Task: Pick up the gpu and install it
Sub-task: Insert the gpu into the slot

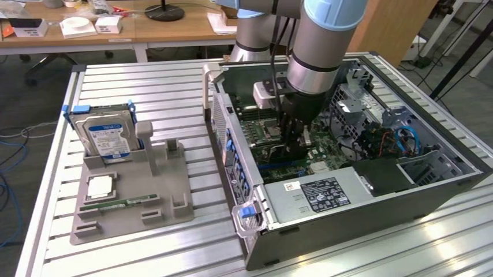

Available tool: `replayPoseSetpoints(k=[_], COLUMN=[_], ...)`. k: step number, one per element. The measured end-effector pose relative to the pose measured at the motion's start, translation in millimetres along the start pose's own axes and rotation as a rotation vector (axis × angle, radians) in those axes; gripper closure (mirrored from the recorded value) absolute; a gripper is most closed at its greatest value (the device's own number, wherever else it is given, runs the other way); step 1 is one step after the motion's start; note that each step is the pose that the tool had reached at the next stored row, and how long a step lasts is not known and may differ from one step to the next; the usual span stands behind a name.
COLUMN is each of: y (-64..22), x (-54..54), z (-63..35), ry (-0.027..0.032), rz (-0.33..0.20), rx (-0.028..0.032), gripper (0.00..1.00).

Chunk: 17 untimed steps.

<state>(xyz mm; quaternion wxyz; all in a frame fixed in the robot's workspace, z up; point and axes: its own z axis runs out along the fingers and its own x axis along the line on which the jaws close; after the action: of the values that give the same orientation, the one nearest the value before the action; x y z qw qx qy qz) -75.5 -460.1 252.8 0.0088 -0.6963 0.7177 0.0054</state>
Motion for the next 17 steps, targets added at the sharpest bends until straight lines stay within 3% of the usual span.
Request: replayPoseSetpoints(k=[17], y=[0.1], x=[0.0], z=[5.0], ry=[-0.0002], rz=[0.000], rx=[0.0000], gripper=[0.74])
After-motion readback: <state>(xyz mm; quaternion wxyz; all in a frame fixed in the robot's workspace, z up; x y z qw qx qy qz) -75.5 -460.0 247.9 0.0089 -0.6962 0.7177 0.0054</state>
